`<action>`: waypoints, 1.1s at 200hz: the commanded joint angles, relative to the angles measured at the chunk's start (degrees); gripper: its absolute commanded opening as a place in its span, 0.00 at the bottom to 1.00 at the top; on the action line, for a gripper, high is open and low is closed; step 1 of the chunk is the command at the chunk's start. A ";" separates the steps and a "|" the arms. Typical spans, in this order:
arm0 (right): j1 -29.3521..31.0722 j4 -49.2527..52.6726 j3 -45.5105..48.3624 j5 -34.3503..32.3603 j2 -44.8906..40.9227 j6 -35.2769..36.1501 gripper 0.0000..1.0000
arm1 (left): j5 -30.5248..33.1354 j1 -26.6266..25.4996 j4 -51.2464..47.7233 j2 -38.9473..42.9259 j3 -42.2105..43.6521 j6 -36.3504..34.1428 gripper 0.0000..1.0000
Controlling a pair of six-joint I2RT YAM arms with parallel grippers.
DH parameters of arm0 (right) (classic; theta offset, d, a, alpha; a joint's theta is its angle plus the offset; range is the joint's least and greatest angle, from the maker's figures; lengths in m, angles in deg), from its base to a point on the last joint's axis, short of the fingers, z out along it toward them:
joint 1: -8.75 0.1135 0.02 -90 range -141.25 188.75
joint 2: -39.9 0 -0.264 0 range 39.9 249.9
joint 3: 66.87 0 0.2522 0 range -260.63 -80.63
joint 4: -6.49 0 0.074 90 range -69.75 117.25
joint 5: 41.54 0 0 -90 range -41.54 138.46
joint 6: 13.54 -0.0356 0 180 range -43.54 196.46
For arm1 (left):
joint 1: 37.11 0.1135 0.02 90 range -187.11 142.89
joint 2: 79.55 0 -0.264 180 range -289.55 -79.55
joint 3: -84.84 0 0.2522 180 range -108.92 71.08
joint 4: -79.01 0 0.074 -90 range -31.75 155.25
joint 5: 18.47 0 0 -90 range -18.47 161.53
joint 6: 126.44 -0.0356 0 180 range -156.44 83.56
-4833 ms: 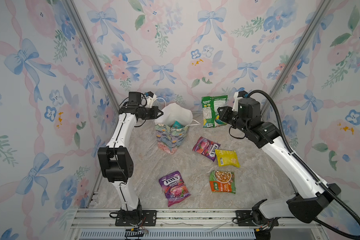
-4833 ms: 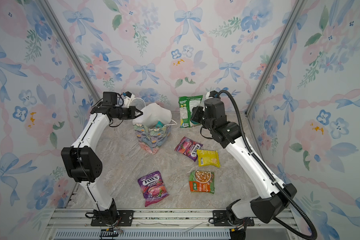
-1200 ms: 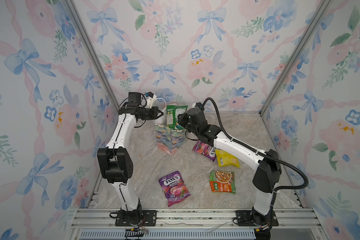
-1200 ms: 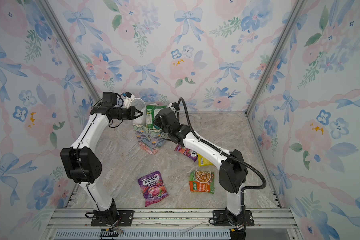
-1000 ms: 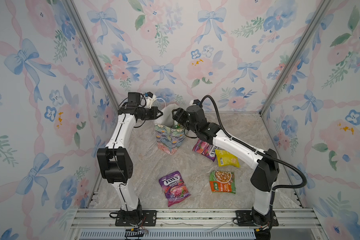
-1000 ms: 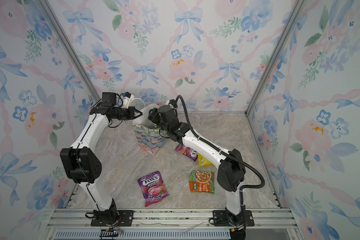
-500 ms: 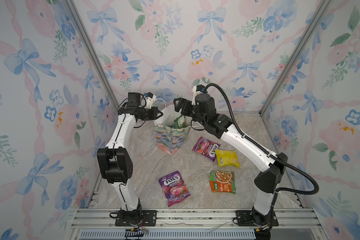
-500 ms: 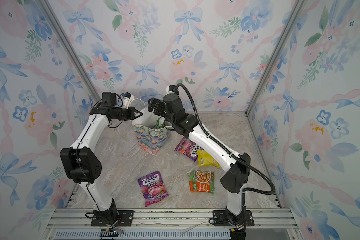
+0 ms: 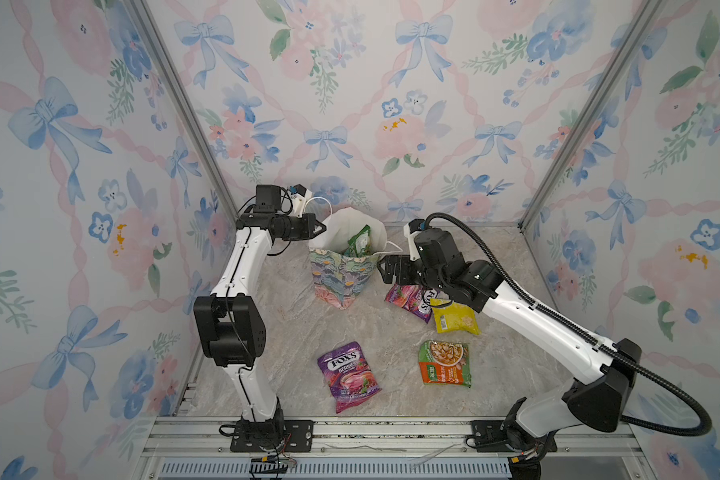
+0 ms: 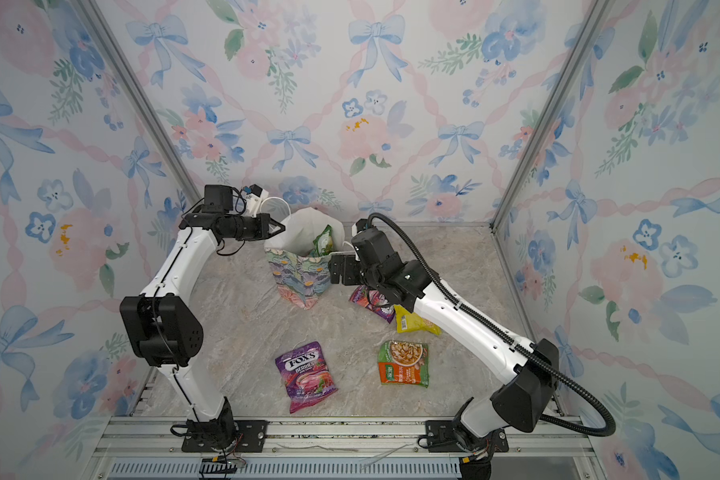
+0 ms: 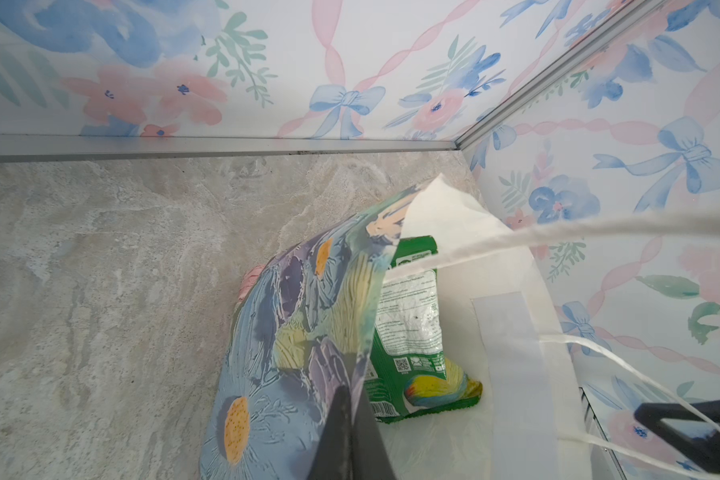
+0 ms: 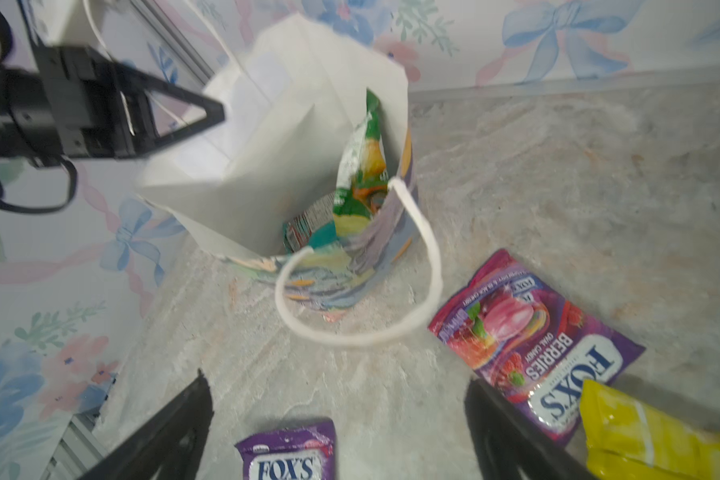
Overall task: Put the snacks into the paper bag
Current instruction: 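Move the right gripper back toward the purple Fox's berries packet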
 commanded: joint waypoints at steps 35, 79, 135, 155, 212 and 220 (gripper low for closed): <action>7.94 1.33 12.16 5.73 3.61 -7.69 0.98 | 1.22 0.75 -0.16 3.03 1.81 -1.07 0.00; 14.21 0.73 9.93 11.28 13.22 -7.90 1.00 | 1.48 0.87 -0.15 3.65 2.32 -1.63 0.00; 17.34 1.67 7.72 16.59 21.48 -9.04 0.99 | 0.30 1.26 -0.21 3.91 2.23 -1.35 0.00; 18.45 1.61 7.05 16.60 23.28 -9.84 0.99 | 0.17 1.36 -0.14 4.02 2.23 -1.36 0.00; 18.84 2.77 5.83 14.73 27.54 -12.24 0.94 | 0.14 1.45 -0.14 4.08 2.23 -1.26 0.00; 18.61 2.92 5.87 14.15 27.85 -12.80 0.94 | 0.12 1.52 -0.19 4.08 2.23 -1.27 0.00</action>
